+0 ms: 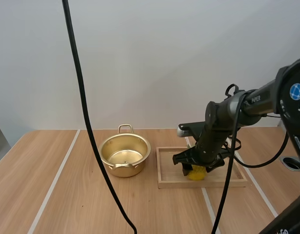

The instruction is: Open the pot, put the pineapple inside, and close it

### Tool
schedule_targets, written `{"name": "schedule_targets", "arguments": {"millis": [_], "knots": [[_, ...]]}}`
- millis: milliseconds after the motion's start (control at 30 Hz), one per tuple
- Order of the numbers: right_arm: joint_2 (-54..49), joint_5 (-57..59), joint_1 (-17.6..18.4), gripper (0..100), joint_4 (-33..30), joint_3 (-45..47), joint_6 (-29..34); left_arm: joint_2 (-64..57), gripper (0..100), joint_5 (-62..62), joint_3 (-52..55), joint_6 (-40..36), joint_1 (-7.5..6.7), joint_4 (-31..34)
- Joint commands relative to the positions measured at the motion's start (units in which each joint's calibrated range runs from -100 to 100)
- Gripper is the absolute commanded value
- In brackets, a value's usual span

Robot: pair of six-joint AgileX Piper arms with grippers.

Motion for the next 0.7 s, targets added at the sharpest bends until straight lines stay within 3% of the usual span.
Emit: {"name": "schedule_targets", "arguments": {"millis": [0,667], "knots": [[0.84,-2.31,-0.22,100,-1.02,0.13,-0.55,-0.23,0,-0.82,-0.43,-0.09,-0.19,-0.54],[1.31,-9.37,-0.22,100,-1.74,0.13,-0.55,-0.23,0,-0.82,-0.43,-0.09,-0.19,-0.54]]}}
